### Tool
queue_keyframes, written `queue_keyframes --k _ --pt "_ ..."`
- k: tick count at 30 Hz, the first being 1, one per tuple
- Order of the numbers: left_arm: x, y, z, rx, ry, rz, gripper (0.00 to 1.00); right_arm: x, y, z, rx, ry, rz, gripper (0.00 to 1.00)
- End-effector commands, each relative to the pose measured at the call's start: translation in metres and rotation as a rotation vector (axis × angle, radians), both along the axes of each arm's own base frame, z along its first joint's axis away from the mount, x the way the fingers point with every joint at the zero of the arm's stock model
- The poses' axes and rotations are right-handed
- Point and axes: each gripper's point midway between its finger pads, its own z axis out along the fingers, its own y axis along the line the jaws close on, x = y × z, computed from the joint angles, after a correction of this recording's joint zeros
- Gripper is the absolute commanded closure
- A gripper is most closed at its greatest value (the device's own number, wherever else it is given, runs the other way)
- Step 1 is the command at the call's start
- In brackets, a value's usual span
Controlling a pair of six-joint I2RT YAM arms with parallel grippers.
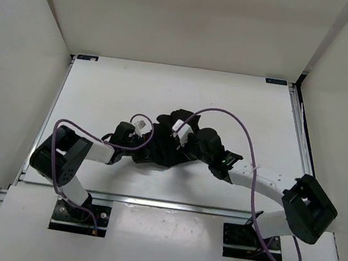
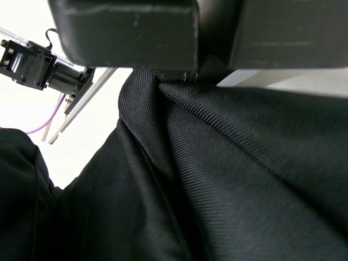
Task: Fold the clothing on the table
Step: Fold the skirt
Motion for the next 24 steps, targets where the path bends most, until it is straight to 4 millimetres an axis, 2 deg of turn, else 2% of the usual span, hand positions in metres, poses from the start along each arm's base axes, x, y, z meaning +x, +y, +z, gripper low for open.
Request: queue_keyframes --k 1,2,3,4,5,6,7,8,9,10,11,12,13,14,15,16,17,18,20,21,22,23,24 --pt "-0.026 0.015 -0.025 0.088 0.069 -0.024 1.0 0.001 0.037 0.047 0.063 -0.188 0.1 0.96" --pt "-0.027 0.018 -0.027 0.097 0.079 -0.024 1.0 -0.011 0.046 0.044 0.053 -0.189 0.16 0.92" --pt "-0.027 0.019 -0.028 0.1 0.078 -0.025 1.0 -0.032 0.056 0.033 0.02 -0.166 0.27 0.82" --pt "-0.027 0.021 -0.027 0.102 0.082 -0.024 1.0 -0.049 0.059 0.022 -0.02 -0.131 0.362 0.77" --pt "-0.027 0.025 -0.025 0.104 0.092 -0.013 1.0 -0.06 0.062 0.018 -0.033 -0.119 0.407 0.66" --pt "-0.028 0.032 -0.027 0.121 0.106 0.005 1.0 -0.069 0.06 0.017 -0.023 -0.073 0.438 0.51" --pt "-0.027 0.037 -0.021 0.122 0.098 0.02 1.0 -0.075 0.062 0.023 0.004 -0.042 0.444 0.44" --pt "-0.025 0.049 -0.014 0.135 0.091 0.068 1.0 -0.081 0.058 0.018 0.006 0.004 0.464 0.33" --pt "-0.022 0.062 -0.012 0.143 0.092 0.116 1.0 -0.078 0.055 0.027 0.034 0.012 0.454 0.2" --pt "-0.018 0.076 0.0 0.149 0.057 0.177 1.0 -0.082 0.05 0.033 0.062 0.037 0.468 0.11" --pt "-0.015 0.087 0.017 0.155 0.004 0.221 1.0 -0.089 0.046 0.033 0.077 0.063 0.499 0.08" --pt "-0.013 0.104 0.02 0.169 0.001 0.293 1.0 -0.092 0.043 0.041 0.102 0.062 0.515 0.06" --pt "-0.002 0.117 0.046 0.144 -0.098 0.352 1.0 -0.095 0.038 0.049 0.124 0.065 0.528 0.05" --pt "-0.003 0.126 0.061 0.135 -0.154 0.392 1.0 -0.098 0.034 0.064 0.17 0.069 0.533 0.05" --pt "-0.004 0.137 0.075 0.128 -0.194 0.433 1.0 -0.09 0.027 0.072 0.196 0.072 0.509 0.04" --pt "-0.005 0.146 0.075 0.135 -0.197 0.457 1.0 -0.091 0.023 0.087 0.25 0.095 0.502 0.04" --pt "-0.009 0.145 0.083 0.118 -0.198 0.451 1.0 -0.081 0.015 0.108 0.306 0.077 0.463 0.03" --pt "-0.013 0.144 0.083 0.114 -0.185 0.441 1.0 -0.062 0.003 0.114 0.327 0.074 0.404 0.04" --pt "-0.013 0.13 0.09 0.086 -0.194 0.409 1.0 -0.044 -0.01 0.127 0.366 0.125 0.334 0.05" --pt "-0.009 0.116 0.099 0.075 -0.247 0.37 1.0 -0.031 -0.019 0.128 0.382 0.166 0.28 0.07" --pt "-0.003 0.098 0.111 0.039 -0.302 0.333 1.0 -0.012 -0.03 0.122 0.384 0.191 0.224 0.11" --pt "-0.001 0.086 0.119 0.007 -0.327 0.299 1.0 -0.01 -0.03 0.11 0.391 0.281 0.219 0.15" --pt "0.005 0.065 0.133 -0.058 -0.371 0.251 1.0 0.004 -0.043 0.105 0.403 0.314 0.177 0.26"
